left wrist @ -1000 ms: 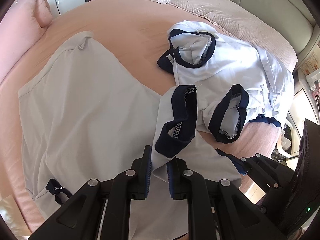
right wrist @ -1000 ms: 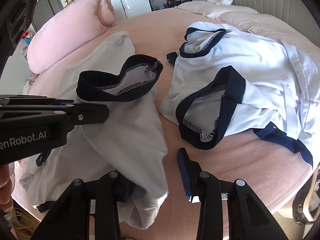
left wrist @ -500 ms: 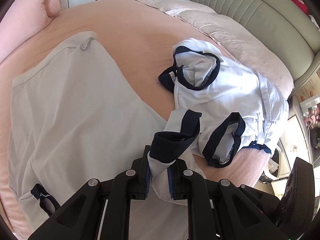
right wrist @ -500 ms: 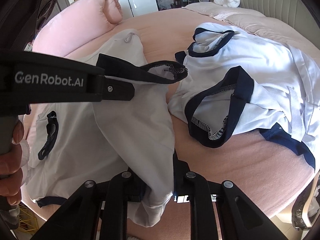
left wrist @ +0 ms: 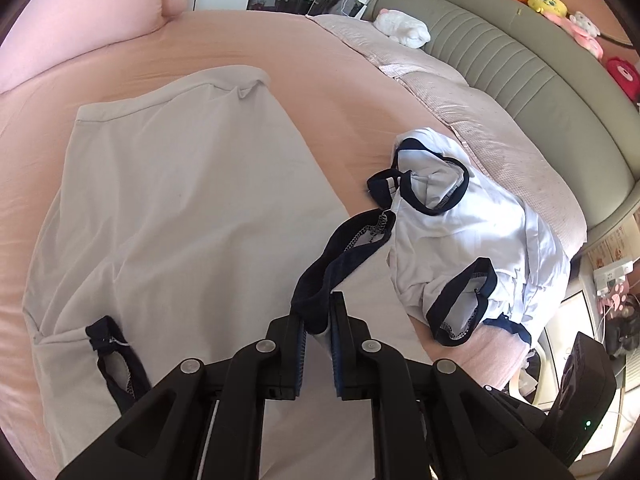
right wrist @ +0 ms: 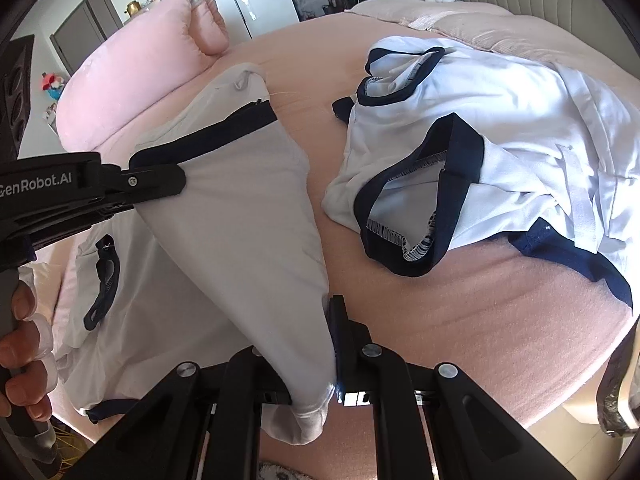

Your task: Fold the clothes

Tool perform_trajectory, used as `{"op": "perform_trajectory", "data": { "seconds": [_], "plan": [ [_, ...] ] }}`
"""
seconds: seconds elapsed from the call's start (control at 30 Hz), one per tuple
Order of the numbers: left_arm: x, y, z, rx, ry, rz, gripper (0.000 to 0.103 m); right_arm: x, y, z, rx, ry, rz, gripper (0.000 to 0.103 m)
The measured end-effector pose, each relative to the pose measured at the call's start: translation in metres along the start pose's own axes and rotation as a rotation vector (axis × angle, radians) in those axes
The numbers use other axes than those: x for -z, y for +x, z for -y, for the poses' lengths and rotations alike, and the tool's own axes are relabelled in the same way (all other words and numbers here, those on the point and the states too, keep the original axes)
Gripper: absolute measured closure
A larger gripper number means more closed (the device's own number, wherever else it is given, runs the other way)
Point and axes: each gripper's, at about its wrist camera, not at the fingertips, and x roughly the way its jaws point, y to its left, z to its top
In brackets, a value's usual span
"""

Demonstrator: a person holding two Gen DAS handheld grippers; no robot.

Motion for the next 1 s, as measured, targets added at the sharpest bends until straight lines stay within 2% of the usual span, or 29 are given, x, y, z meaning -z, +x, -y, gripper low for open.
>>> {"op": "perform_trajectory", "data": {
  "seconds": [0.23,0.43,0.63,0.87,1.0],
  "plan": [
    [0.013,0.004,-0.019,0.017,-0.053,-0.051,0.094,0.006,-0.005,-0.002,0.003,0.015,-0.016,0.093],
    [0.015,0.006,-0.009,-0.020,0.034,-0.064,0.094,0.008,-0.005,0.013,-0.068,0.076,-0.025,0.093],
    [0.018,-0.001,-0.011,-0.014,0.019,-0.042,0.096,0.005,-0.008,0.013,-0.063,0.054,-0.051,0.093],
    [0.029,0.007,-0.012,-0.020,0.014,-0.088,0.096,0.015,-0.020,0.035,-0.161,0.100,-0.084,0.093],
    [0.033,0.007,-0.011,-0.020,0.016,-0.089,0.096,0.019,-0.026,0.045,-0.188,0.112,-0.107,0.092]
  ]
}}
